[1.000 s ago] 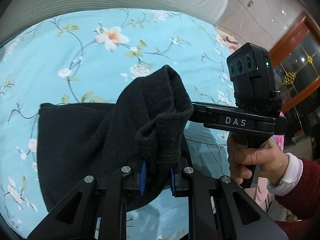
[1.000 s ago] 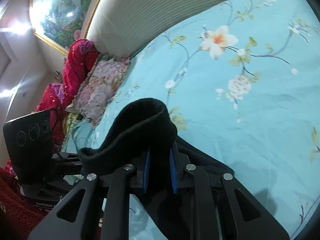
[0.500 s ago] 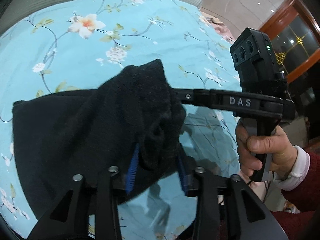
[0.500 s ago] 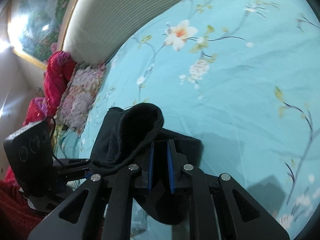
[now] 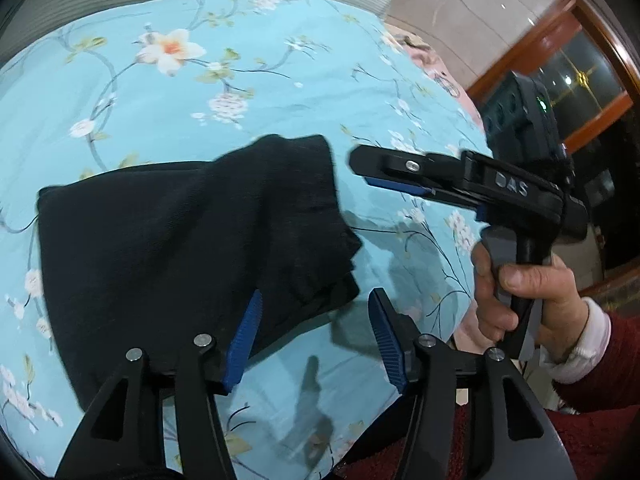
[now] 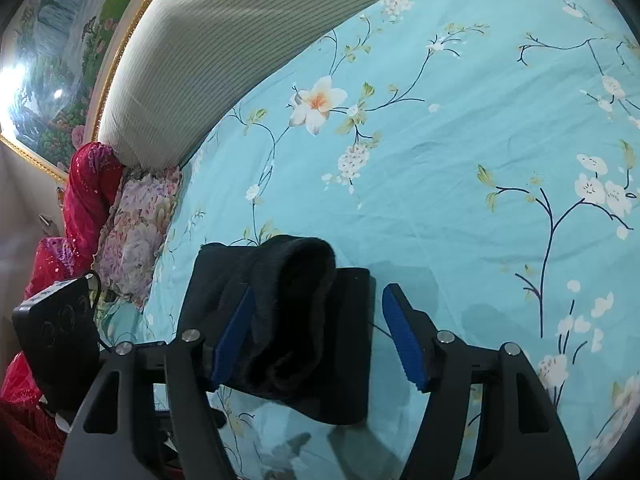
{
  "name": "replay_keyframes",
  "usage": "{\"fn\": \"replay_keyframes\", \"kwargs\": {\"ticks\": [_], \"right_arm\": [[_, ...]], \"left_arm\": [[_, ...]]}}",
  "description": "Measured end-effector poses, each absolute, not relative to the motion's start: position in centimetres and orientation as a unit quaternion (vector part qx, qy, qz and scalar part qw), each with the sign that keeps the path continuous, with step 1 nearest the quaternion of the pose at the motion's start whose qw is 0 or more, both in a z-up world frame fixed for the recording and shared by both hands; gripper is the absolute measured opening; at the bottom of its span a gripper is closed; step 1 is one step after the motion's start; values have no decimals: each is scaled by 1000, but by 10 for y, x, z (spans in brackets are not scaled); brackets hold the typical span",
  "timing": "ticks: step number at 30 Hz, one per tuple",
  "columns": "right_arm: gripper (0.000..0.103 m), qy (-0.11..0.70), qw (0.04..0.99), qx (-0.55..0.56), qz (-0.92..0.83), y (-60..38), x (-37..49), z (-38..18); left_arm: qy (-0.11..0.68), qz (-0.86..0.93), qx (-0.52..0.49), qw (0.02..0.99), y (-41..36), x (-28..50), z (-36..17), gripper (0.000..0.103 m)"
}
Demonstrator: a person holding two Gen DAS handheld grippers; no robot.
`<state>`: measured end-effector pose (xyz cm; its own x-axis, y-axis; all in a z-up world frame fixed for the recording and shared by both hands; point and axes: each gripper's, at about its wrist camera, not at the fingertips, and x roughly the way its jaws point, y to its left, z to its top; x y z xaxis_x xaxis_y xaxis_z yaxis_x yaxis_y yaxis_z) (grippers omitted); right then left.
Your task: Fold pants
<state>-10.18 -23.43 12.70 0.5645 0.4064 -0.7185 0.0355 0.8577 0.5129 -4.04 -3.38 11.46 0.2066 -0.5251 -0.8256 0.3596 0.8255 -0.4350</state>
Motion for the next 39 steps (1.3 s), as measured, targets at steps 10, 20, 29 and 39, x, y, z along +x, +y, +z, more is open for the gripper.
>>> {"fn": "replay_keyframes", "kwargs": {"ticks": [10, 20, 29, 39], "right_arm": [[83, 465, 849, 229, 102, -203, -99, 130], [97, 475, 850, 216, 74, -180, -90, 131], [98, 493, 833, 247, 41, -187, -85, 118], [98, 508, 808, 296, 35, -196, -81, 94]], "left_arm": [[555, -212, -122, 795, 32, -38, 119, 68], [557, -156, -163, 799, 84, -29, 112, 71], [558, -134, -183, 798, 103, -17, 106, 73], [577, -130, -191, 784, 102, 0, 87, 74]]}}
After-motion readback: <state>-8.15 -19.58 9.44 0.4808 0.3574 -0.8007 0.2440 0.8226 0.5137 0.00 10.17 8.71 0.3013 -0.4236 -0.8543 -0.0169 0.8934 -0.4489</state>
